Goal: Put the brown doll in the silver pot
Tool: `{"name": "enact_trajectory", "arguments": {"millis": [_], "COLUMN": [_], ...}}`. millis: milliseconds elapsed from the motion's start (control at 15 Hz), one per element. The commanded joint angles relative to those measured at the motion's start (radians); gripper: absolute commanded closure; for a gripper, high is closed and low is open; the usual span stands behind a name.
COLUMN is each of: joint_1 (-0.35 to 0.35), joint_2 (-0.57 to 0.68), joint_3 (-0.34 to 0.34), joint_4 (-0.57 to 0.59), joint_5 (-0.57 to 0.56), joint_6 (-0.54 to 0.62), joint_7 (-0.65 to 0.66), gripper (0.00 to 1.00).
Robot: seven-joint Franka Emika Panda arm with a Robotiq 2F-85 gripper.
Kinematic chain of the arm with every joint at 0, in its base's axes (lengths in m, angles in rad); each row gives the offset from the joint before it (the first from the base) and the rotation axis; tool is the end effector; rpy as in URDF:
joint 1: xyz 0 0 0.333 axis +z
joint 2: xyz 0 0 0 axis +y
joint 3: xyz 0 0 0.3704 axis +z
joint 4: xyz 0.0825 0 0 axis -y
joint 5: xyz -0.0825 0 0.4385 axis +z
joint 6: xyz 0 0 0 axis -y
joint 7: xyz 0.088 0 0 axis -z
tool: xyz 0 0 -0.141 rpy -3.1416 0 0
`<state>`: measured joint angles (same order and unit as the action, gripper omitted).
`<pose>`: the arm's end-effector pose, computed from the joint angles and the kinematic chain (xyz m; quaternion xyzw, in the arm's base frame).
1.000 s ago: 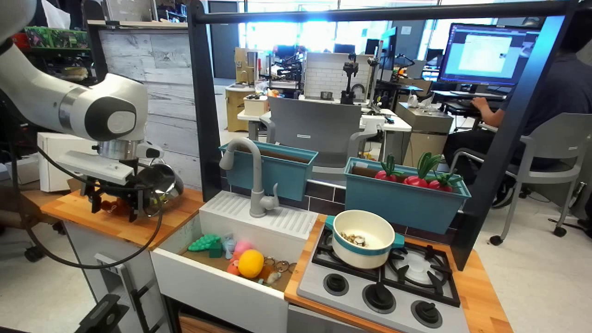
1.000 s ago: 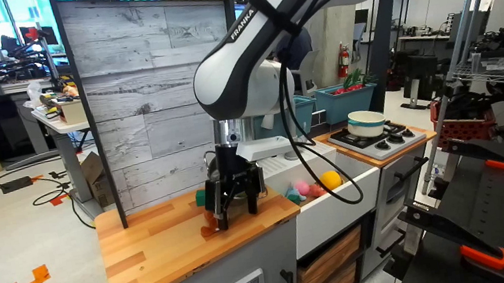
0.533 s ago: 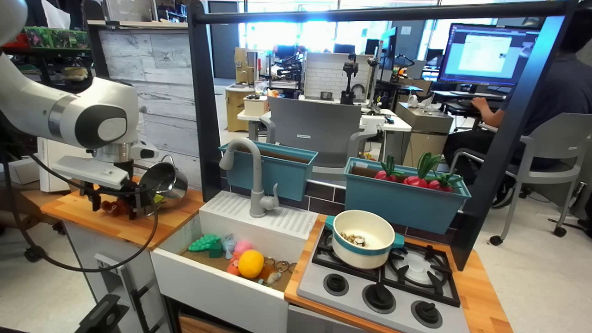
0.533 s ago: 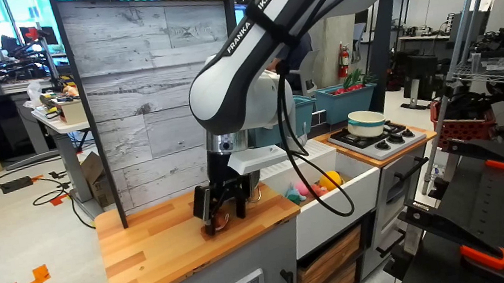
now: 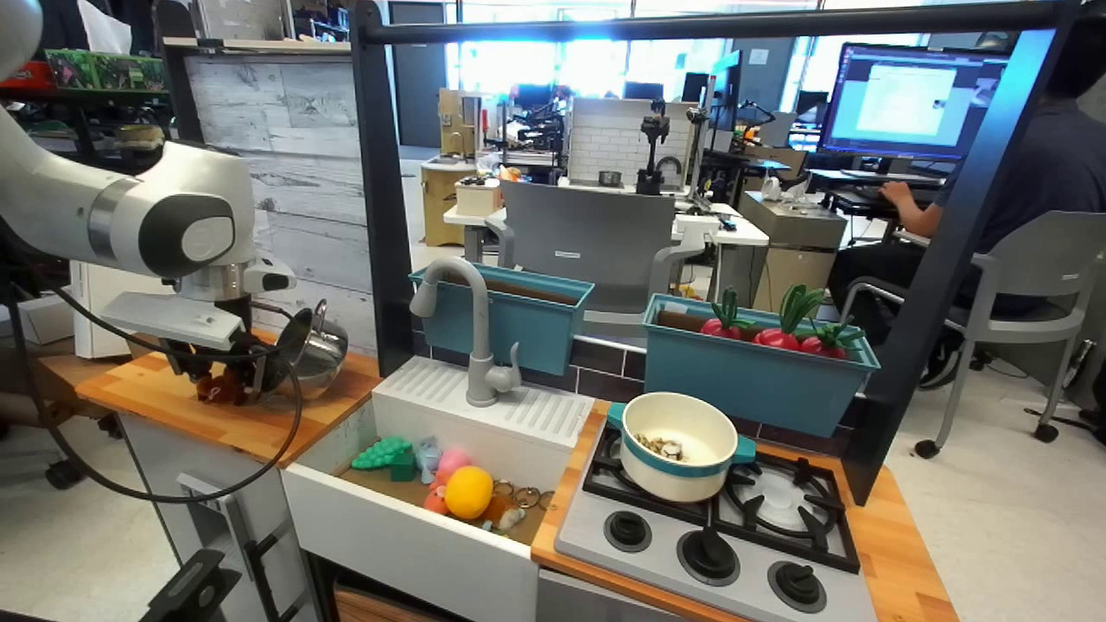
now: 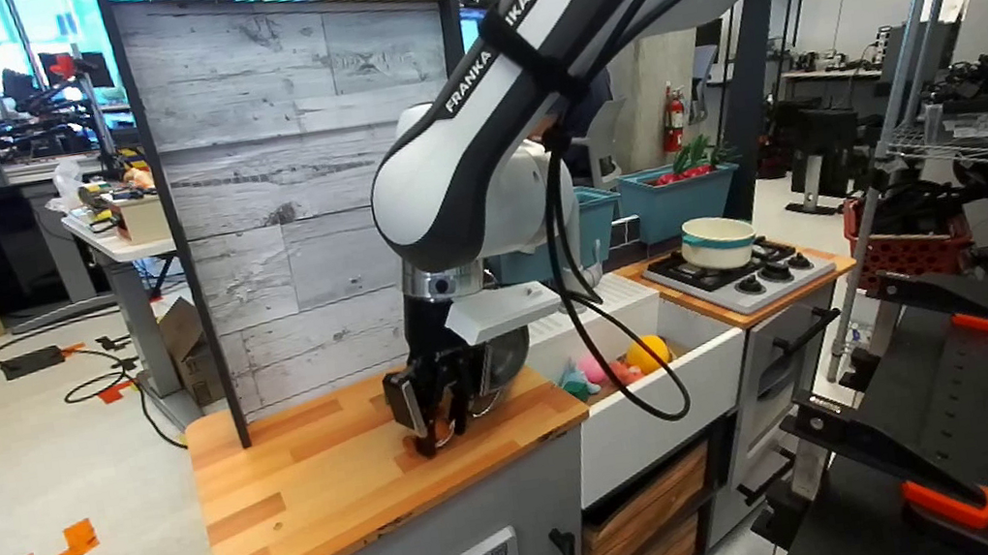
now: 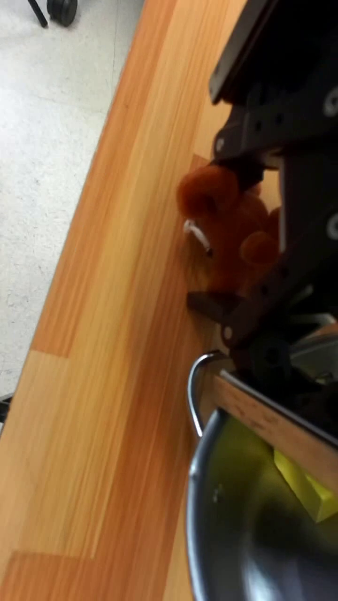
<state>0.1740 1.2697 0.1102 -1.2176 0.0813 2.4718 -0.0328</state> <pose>0.7710 0.2070 -0.0722 -0.9931 -0.0877 0.0153 0.0765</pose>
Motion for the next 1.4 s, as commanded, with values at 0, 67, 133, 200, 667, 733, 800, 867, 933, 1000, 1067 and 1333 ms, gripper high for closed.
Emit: {"name": "enact_trajectory", "arguments": {"millis": [0,67,133,200,667,733,800,867,933,1000,1067,1333], "joint_1": [0.012,0.011,0.011,0.010,-0.017,-0.028,-0.032,-0.035,-0.029,-0.028,-0.034,-0.029], "joint_2": [-0.004,-0.009,-0.034,-0.044,-0.187,-0.199,-0.215,-0.229,-0.239,-0.244,-0.246,-0.206], "joint_3": [-0.021,-0.022,-0.026,-0.026,-0.021,-0.011,-0.010,-0.010,-0.021,-0.023,-0.015,-0.012], "joint_4": [-0.004,-0.008,-0.037,-0.047,-0.225,-0.244,-0.268,-0.288,-0.303,-0.313,-0.322,-0.299], "joint_5": [-0.026,-0.026,-0.012,-0.011,-0.006,-0.022,-0.022,-0.021,-0.026,-0.027,-0.027,-0.026], "joint_6": [0.012,0.012,0.024,0.028,0.155,0.174,0.193,0.206,0.213,0.225,0.230,0.263], "joint_7": [0.031,0.030,0.015,0.013,-0.028,-0.021,-0.023,-0.023,-0.010,-0.009,-0.020,-0.017], "gripper": [0.79,0.87,0.94,0.99,1.00,1.00,1.00,1.00,0.74,0.72,0.66,0.37]}}
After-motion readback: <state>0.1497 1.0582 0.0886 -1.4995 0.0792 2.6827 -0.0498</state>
